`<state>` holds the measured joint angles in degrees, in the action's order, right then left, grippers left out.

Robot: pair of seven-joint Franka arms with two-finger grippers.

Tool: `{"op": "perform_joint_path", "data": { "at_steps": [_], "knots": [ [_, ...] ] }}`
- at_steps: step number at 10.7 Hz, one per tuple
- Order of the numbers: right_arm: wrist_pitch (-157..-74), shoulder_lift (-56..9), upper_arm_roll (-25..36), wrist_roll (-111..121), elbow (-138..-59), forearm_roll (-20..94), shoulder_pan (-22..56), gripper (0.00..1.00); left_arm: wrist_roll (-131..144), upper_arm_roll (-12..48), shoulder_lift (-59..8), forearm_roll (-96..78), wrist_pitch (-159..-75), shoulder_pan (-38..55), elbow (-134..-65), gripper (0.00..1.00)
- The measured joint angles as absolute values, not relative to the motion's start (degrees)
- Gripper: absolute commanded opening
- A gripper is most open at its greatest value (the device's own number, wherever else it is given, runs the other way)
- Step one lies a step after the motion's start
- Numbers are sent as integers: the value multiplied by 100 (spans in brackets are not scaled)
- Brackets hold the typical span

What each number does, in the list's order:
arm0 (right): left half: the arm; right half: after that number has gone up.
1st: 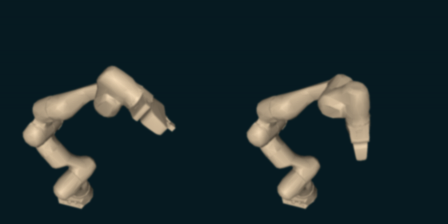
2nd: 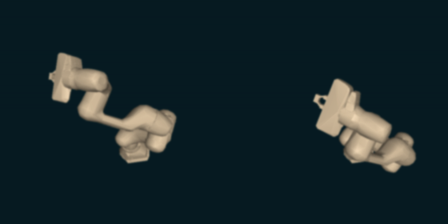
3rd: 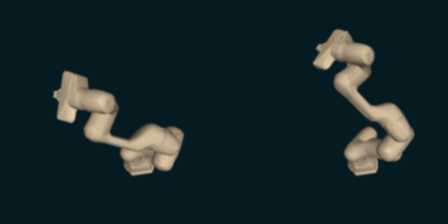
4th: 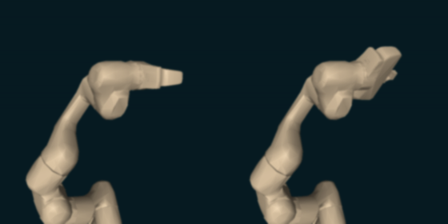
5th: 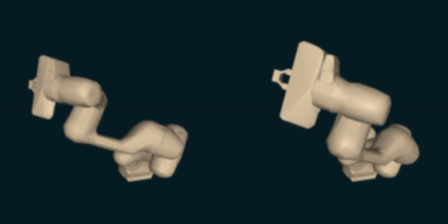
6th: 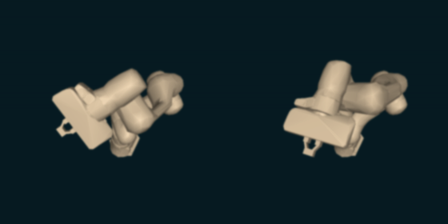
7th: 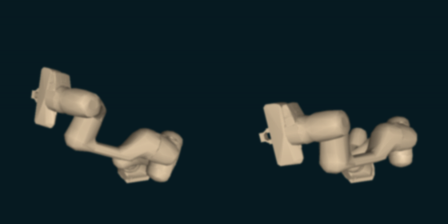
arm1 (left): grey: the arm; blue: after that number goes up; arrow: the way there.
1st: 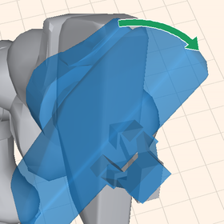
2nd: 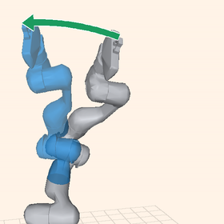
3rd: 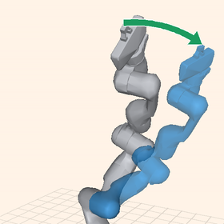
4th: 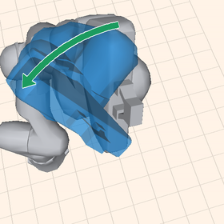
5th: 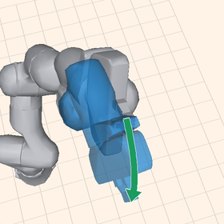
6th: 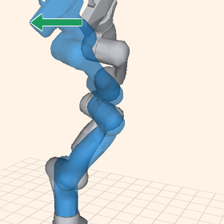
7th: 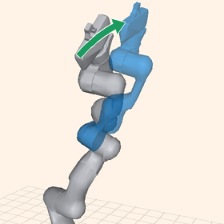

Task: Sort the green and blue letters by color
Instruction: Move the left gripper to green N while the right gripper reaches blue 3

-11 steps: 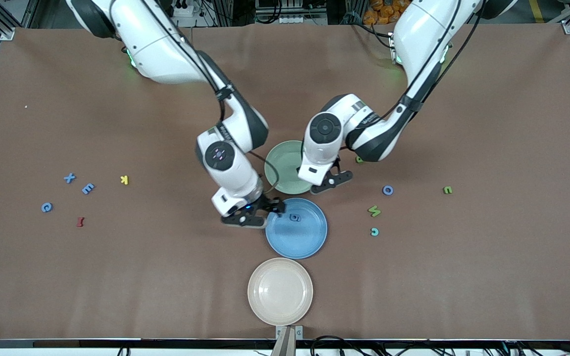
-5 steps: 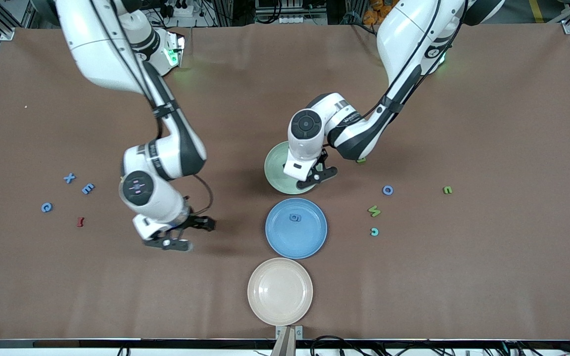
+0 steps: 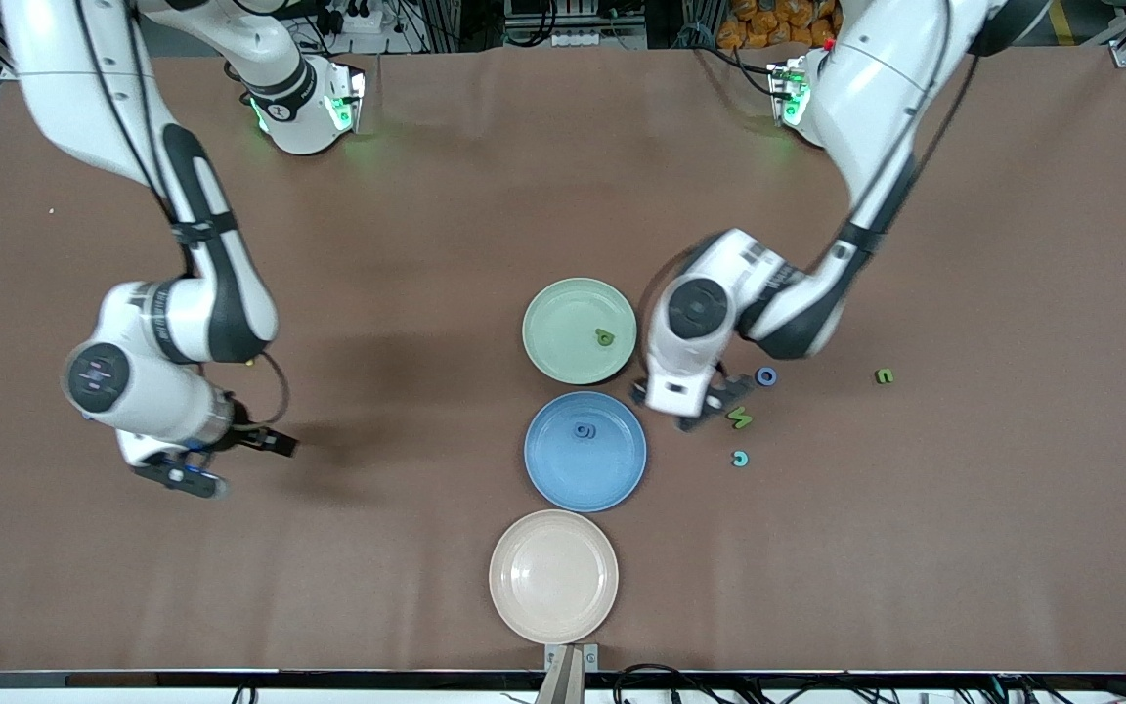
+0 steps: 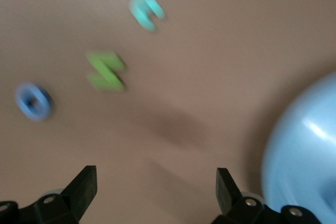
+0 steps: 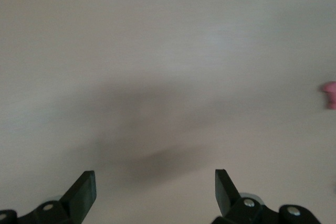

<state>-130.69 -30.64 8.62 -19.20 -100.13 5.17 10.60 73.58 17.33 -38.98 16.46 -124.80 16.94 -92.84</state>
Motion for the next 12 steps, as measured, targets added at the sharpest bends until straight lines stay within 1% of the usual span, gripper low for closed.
{"op": "perform_joint_path", "data": {
  "at_steps": [1,3,5,6,8,9,12],
  "knots": [
    [-13375,-2829,929,-1920,-10453,442,834,100,7358,1692,-3899,1921,-12468,1371,-9359,100],
    [-13660,-2433,1167,-1921,-11195,412,522,100,7356,1683,-3899,2092,-12473,762,-9436,100],
    [-13822,-2170,1492,-1941,-11688,412,385,100,7372,1690,-3901,2096,-12580,558,-9472,100],
    [-13991,-2076,1528,-1940,-11898,412,259,100,7548,1703,-3912,2096,-12701,590,-9505,100],
    [-14572,-2018,1537,-1965,-12336,412,84,100,7944,1716,-3960,2096,-12950,666,-9586,100],
    [-14738,-2034,1537,-1971,-12493,412,-34,100,8116,1716,-3978,2096,-13063,670,-9625,100],
    [-15002,-2259,1535,-1971,-12616,413,-246,100,8404,1715,-4038,2096,-13647,669,-9918,100]
  ]
}}
